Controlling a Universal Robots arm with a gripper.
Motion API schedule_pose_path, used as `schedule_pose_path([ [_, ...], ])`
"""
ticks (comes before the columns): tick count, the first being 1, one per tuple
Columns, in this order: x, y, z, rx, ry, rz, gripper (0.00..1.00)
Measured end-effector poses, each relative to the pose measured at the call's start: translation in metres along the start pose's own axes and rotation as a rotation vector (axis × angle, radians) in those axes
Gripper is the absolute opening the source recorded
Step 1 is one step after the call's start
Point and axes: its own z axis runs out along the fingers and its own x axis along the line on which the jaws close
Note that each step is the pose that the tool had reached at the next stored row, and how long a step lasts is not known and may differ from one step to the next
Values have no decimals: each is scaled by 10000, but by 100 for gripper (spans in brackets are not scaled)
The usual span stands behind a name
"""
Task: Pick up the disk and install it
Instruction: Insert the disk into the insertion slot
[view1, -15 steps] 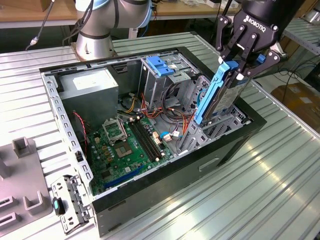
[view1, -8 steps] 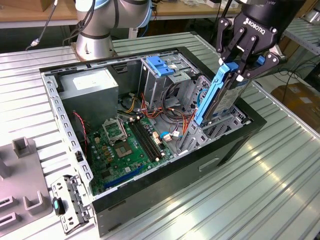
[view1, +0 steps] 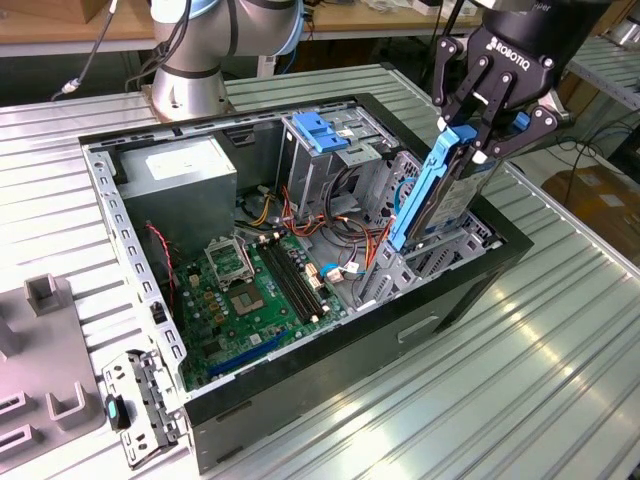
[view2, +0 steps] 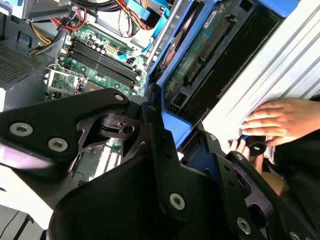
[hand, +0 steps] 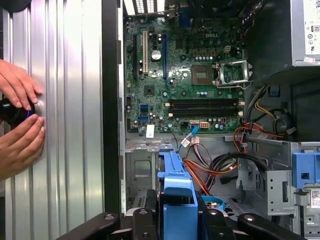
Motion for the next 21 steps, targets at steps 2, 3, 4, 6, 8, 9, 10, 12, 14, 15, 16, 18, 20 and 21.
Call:
schedule_pose_path([
  [2, 0, 0, 1, 1, -1, 0, 37],
  [3, 0, 0, 2, 0, -1, 0, 37],
  [4, 0, 0, 2, 0, -1, 0, 37],
  [6, 0, 0, 3, 0, -1, 0, 37],
  [8, 0, -2, 5, 0, -2, -2, 37],
  [9, 0, -3, 5, 0, -1, -4, 37],
  [10, 0, -5, 7, 0, -1, -9, 37],
  [12, 0, -6, 13, 0, -1, -26, 37],
  [14, -1, -6, 21, 2, 0, -81, 37],
  [15, 0, -7, 25, 3, 2, -98, 37],
  [16, -1, -7, 30, 3, 1, -106, 37],
  [18, -1, -7, 46, 5, 2, -120, 37],
  [20, -1, -8, 67, 9, 2, -133, 37],
  [21, -1, -8, 74, 10, 2, -137, 37],
])
